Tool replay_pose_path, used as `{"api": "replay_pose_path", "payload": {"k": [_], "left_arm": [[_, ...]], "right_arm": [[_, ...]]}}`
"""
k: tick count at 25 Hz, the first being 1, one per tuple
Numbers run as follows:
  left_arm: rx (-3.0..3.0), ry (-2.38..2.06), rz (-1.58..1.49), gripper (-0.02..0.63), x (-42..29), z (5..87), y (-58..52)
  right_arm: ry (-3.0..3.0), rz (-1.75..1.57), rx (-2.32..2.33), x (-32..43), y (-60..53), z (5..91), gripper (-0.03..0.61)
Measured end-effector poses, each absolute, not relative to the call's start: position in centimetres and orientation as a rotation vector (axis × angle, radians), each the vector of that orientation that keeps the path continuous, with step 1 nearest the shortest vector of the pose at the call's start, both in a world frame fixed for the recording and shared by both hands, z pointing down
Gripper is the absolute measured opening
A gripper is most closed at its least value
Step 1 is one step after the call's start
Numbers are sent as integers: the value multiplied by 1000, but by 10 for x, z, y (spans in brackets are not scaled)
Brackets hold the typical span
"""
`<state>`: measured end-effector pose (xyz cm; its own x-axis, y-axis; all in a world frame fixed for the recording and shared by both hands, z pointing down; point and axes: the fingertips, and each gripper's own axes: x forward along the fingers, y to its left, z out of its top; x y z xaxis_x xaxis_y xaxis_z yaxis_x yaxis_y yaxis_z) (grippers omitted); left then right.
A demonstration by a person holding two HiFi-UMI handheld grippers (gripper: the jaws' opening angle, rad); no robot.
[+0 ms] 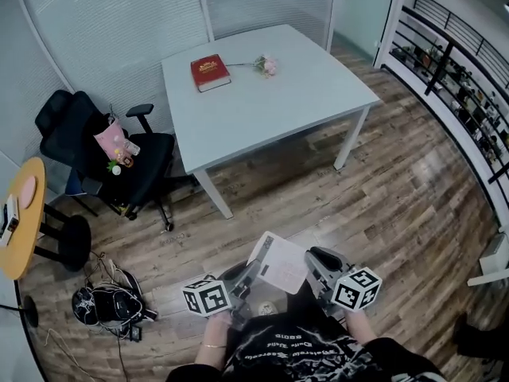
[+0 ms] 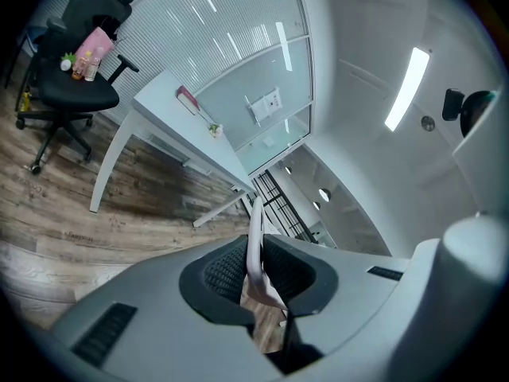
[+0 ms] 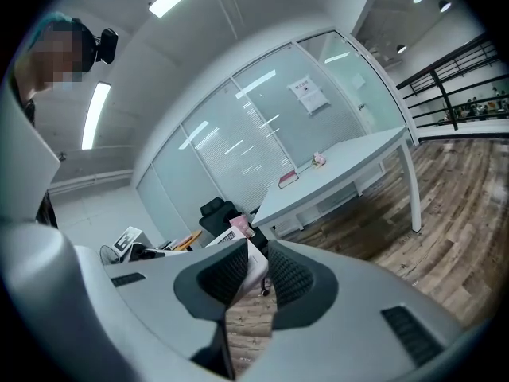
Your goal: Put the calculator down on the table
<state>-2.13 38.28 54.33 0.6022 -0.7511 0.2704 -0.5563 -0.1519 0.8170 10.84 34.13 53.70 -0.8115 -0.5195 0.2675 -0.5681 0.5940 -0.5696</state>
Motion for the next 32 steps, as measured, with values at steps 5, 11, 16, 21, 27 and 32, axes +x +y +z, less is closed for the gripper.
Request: {"api": "replay_pose_path", "payload": {"k": [5,11,16,21,27,32], "left_arm": [[1791,-1108,-258,69,-29,543,335],[1762,-1173,-284,69,-37,536,267],[1731,-1210,-318,69,-35,537,219],[1708,-1233,-341,69,-29,537,178],[1700,-1240,-345,69,-13,539,141],[1691,-1233,-336,69,-7,543,125]], "right_arm": [[-2747,1028,854,99,286,538,87],[-2761,1017,757,86,209,533,87],[-2770,986,688,86,157,531,87],[-2776,970,648,91,114,529,87],[-2783,983,638,107,75,530,86],[-2768,1003,659,113,61,534,86]]}}
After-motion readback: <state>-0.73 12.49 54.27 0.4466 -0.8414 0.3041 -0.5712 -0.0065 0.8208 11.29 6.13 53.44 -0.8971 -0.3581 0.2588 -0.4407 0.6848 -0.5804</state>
